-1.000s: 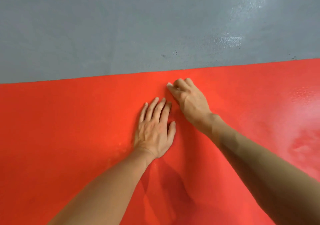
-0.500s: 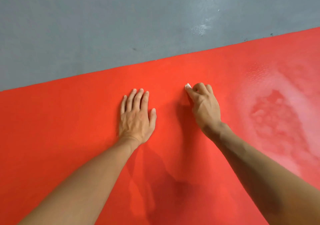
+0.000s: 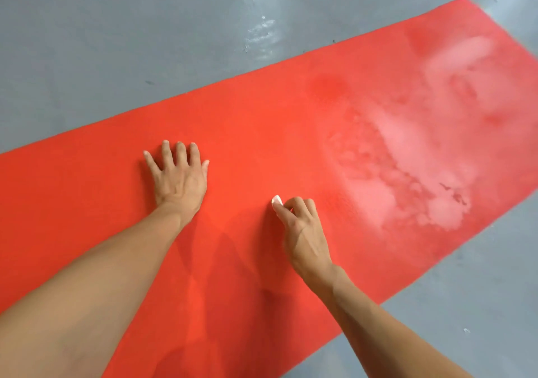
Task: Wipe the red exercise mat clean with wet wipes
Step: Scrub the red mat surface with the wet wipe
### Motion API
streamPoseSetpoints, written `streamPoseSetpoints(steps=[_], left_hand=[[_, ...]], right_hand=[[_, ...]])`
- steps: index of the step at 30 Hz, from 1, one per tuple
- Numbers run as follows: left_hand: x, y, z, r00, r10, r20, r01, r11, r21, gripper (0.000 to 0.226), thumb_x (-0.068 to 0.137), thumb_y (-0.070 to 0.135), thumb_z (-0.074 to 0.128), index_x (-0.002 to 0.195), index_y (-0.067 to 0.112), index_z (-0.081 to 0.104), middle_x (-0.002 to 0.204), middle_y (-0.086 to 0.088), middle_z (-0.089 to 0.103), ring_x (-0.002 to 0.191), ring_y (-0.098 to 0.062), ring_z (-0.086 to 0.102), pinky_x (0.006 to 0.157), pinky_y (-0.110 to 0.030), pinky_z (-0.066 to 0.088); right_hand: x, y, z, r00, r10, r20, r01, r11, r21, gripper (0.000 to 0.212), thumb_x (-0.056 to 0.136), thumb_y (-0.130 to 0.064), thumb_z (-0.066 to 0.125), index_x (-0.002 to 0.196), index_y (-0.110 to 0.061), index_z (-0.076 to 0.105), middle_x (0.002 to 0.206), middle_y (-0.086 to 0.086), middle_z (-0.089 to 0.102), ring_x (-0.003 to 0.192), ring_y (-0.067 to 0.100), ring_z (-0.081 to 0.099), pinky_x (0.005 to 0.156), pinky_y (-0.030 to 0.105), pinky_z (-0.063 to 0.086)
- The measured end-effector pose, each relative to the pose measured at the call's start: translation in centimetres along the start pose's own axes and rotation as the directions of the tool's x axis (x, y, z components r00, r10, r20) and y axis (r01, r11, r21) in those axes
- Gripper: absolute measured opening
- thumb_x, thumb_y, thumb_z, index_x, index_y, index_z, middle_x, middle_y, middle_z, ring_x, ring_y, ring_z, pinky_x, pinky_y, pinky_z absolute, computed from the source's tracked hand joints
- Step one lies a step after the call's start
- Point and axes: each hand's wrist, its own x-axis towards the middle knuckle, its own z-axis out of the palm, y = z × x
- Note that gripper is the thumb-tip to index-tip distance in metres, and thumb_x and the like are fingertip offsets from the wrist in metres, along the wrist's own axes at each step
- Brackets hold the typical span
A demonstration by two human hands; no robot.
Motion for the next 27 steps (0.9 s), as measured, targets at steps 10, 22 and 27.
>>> streamPoseSetpoints(steps=[10,22,27], left_hand=[[-8.9,10.1,-0.6,0.929,0.273,-0.252,-0.316,0.937,-0.15,0.047,0.099,0.038,0.05,0.139,0.016,0.06,0.14,-0.014,0.058,0.139,-0.043,0.046,0.116,-0.071,0.029],[-21.7,18.7,0.9,0.907,0.4,-0.131,-0.42,0.886,-0.197,0.062,0.098,0.051,0.049,0.152,0.022,0.053,0.156,-0.012,0.048,0.155,-0.042,0.026,0.12,-0.072,0.017],[-21.9,19.0,1.0,0.907,0.399,-0.133,-0.418,0.888,-0.191,0.062,0.097,0.05,0.049,0.152,0.02,0.053,0.156,-0.013,0.048,0.155,-0.044,0.026,0.12,-0.073,0.017]], right_hand=[[-8.8,8.4,-1.7,0.972,0.076,-0.222,-0.066,0.996,0.051,0.075,0.076,0.026,0.049,0.142,-0.008,0.06,0.108,0.007,0.056,0.095,0.024,0.044,0.077,0.027,0.041],[-13.7,16.7,-4.9,0.982,-0.041,-0.185,0.03,0.998,-0.06,0.045,0.096,-0.001,0.042,0.137,0.0,0.061,0.101,0.013,0.058,0.087,0.031,0.047,0.077,0.045,0.049],[-13.4,15.4,-4.2,0.899,0.3,-0.319,-0.309,0.951,0.024,0.06,0.081,0.009,0.04,0.139,0.003,0.057,0.104,0.013,0.055,0.092,0.03,0.042,0.077,0.043,0.047]])
